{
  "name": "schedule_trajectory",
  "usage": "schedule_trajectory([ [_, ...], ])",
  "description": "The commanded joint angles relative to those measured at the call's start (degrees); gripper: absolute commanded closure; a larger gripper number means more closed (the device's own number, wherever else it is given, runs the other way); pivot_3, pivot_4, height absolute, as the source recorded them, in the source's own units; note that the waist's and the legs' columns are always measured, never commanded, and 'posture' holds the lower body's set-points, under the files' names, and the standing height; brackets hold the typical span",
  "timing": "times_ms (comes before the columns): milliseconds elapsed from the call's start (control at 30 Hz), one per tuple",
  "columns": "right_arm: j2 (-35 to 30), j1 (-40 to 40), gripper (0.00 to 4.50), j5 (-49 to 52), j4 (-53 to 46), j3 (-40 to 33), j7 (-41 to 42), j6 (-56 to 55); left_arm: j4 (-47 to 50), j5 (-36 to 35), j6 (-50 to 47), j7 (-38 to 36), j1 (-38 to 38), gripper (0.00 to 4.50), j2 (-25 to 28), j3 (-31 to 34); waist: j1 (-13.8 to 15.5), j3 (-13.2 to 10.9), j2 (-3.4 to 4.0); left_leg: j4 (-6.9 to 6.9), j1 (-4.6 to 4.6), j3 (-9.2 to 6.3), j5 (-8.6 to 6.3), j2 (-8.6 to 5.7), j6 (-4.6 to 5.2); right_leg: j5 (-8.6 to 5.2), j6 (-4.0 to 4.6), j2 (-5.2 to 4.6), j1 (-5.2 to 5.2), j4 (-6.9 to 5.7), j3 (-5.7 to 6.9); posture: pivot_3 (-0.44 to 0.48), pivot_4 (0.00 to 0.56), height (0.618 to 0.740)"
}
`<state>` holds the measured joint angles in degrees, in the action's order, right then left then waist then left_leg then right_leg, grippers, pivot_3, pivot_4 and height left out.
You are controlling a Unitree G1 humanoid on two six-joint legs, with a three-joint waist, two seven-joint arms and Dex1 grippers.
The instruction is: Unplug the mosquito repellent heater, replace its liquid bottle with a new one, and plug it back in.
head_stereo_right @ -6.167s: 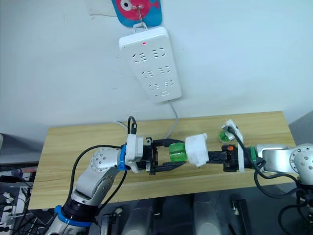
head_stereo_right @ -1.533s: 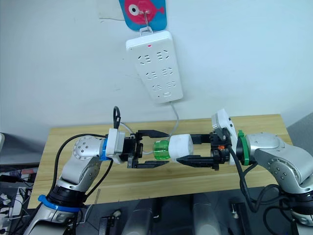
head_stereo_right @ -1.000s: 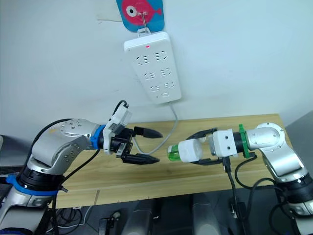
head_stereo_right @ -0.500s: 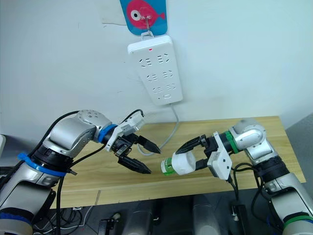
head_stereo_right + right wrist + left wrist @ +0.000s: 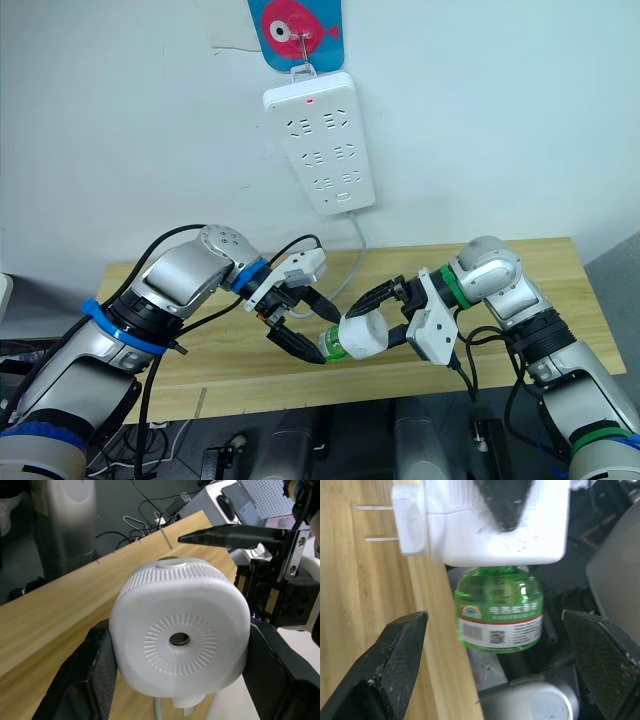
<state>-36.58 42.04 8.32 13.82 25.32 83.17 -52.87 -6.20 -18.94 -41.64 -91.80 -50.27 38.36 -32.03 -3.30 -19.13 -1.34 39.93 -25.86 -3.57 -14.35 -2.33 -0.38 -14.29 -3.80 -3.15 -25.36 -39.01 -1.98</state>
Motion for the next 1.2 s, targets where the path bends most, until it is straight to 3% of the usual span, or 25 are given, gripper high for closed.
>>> schedule_trajectory([
  [33,0.07,0.98,1.51,0.07,-1.13,-0.06,-1.32,-0.15,-0.40,1.06,1.49,0.17,-0.61,0.00,-1.68,0.25,-0.01,0.00,0.00,0.00,0.00,-0.01,0.00,0.00,0.00,0.00,0.00,0.00,-0.01,0.00,0.01,-0.097,0.256,0.740],
  [433,0.34,1.71,1.51,-1.03,-1.51,0.61,-2.95,0.82,-1.20,3.99,2.89,1.00,0.50,0.00,-3.97,0.64,-0.11,0.00,0.00,0.00,0.00,-0.01,0.00,0.01,0.00,0.00,0.00,0.00,-0.01,-0.01,0.00,-0.096,0.263,0.740],
  [533,0.32,1.46,1.51,-1.04,-2.33,0.60,-3.28,1.53,-1.32,4.31,3.02,1.06,0.51,0.59,-3.96,0.53,-0.10,0.00,0.00,0.00,0.00,0.00,0.00,0.01,0.00,0.00,0.00,0.00,-0.01,-0.02,0.00,-0.096,0.263,0.740],
  [700,-0.08,1.23,1.51,-1.55,-3.44,0.79,-3.70,2.33,-1.57,4.56,2.62,1.32,0.12,2.15,-4.17,0.70,-0.10,0.00,0.00,0.00,0.00,0.00,0.00,0.01,0.00,0.00,0.00,0.00,-0.01,-0.02,0.00,-0.099,0.252,0.740],
  [1033,-0.10,2.02,1.51,-0.92,-3.18,0.54,-3.78,3.82,-2.53,5.02,3.75,1.62,0.21,2.23,-5.17,1.21,-0.12,0.00,0.00,0.00,0.00,0.01,0.00,0.01,0.00,0.00,0.00,0.00,-0.01,-0.02,-0.01,-0.113,0.259,0.740],
  [1200,-2.27,1.61,0.03,0.36,-2.51,-0.49,-2.44,5.22,-1.79,4.90,4.79,2.15,1.46,2.23,-4.76,1.86,-0.14,0.00,0.00,0.00,0.00,0.01,0.00,0.01,0.00,0.00,0.00,0.00,-0.01,-0.02,-0.01,-0.118,0.262,0.740],
])
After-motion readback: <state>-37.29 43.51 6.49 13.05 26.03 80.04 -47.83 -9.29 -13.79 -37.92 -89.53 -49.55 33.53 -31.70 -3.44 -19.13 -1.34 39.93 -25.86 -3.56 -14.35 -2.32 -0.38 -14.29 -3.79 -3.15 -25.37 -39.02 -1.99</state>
